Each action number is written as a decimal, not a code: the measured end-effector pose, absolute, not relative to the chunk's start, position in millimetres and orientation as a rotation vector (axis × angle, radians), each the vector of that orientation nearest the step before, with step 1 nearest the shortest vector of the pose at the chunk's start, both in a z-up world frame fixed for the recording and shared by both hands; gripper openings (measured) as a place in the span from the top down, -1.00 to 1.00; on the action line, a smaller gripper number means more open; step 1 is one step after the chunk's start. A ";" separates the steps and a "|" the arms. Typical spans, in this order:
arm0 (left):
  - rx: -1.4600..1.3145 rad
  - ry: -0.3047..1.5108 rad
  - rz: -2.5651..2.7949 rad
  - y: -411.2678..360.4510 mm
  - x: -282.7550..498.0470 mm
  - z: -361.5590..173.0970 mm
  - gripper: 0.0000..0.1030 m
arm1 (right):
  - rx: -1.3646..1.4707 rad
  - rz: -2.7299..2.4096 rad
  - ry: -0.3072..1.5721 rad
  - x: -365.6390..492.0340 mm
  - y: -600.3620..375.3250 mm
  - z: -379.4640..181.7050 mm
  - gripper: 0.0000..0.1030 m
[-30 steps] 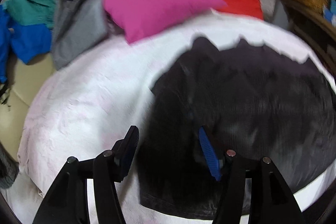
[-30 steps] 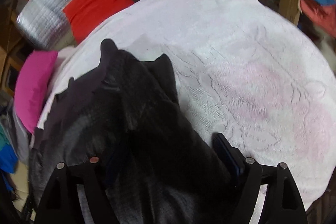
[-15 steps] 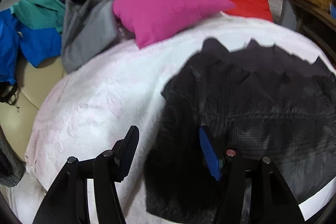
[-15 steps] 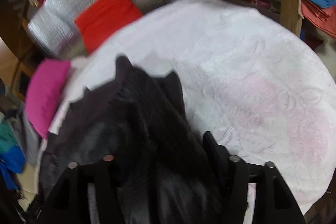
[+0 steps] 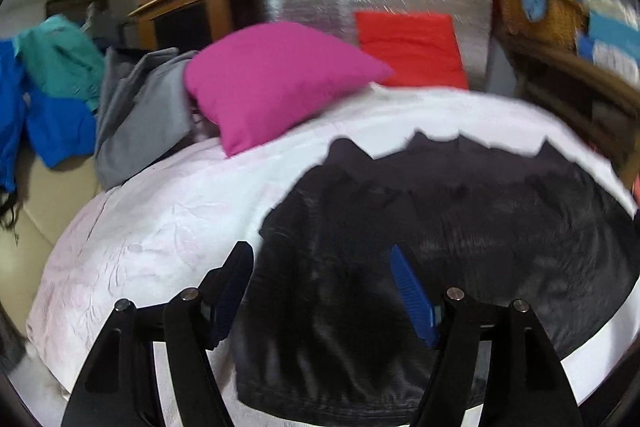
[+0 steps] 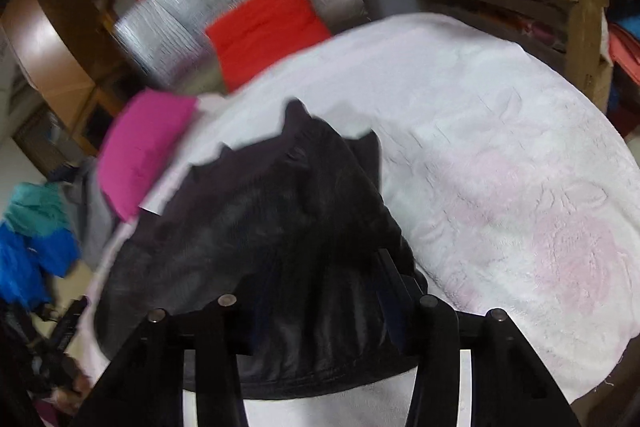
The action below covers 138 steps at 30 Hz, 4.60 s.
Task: Fold large clothes
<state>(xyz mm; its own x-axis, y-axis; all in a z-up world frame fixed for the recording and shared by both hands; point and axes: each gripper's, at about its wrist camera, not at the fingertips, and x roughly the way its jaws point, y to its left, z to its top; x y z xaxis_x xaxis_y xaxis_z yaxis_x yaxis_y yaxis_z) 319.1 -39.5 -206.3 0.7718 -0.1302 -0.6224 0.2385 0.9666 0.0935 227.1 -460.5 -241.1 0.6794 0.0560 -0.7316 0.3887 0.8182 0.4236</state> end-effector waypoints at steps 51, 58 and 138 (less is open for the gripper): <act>0.031 0.861 -0.004 -42.9 434.4 -215.8 -0.54 | 0.720 -0.272 0.783 333.7 -528.8 -241.1 -0.58; 0.013 0.892 0.006 -5.8 387.3 -215.7 -0.53 | 0.764 -0.244 0.824 263.6 -524.8 -256.5 -0.44; 0.131 0.252 0.090 -14.3 -1.3 13.3 -0.92 | 0.223 -0.192 0.460 -24.3 -226.3 -37.1 -0.80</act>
<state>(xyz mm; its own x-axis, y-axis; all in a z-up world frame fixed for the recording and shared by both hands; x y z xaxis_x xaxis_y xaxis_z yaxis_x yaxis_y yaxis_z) -1.3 -14.3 13.3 0.9644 0.1048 -0.2427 -0.0719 0.9874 0.1406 -24.3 -226.3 -37.1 0.8788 -0.1329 -0.4583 0.2328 0.9578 0.1686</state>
